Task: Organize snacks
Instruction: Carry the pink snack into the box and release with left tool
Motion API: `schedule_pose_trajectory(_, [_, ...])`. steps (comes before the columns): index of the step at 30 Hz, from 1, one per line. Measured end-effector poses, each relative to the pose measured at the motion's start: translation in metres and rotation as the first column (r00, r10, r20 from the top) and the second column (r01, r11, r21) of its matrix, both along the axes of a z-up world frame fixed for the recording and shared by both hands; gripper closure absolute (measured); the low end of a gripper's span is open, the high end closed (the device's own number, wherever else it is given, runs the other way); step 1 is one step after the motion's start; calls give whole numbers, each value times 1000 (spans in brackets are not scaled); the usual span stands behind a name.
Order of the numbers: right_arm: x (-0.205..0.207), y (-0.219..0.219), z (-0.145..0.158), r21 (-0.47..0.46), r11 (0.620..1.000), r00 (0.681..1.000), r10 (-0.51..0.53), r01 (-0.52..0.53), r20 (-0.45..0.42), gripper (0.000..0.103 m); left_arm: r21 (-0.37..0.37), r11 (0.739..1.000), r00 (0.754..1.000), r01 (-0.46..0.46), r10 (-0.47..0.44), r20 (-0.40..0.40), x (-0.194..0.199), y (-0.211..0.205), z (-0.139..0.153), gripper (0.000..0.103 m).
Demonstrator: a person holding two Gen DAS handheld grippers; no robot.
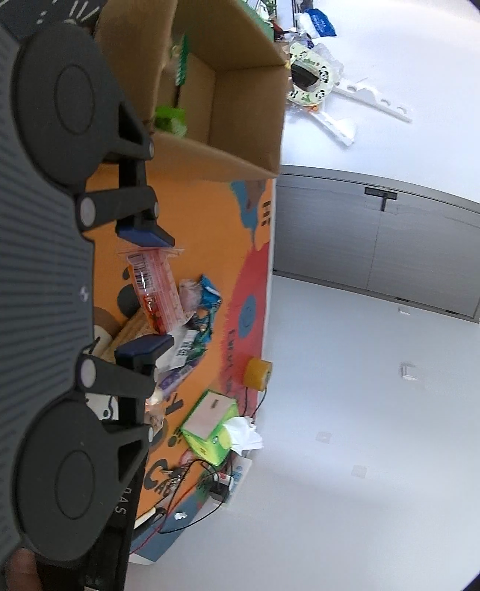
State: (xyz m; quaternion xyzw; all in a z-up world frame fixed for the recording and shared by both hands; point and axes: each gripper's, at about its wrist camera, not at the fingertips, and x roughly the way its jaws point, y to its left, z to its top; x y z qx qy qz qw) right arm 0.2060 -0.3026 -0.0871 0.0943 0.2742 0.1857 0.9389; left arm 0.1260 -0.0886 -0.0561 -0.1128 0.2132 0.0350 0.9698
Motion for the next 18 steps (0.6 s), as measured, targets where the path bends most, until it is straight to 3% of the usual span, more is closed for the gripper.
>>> schedule_pose_trajectory(18, [-11,46,34,26,994,990,101,-104,95,83,-7,998,996,-55,55,63,-16,29,26,54])
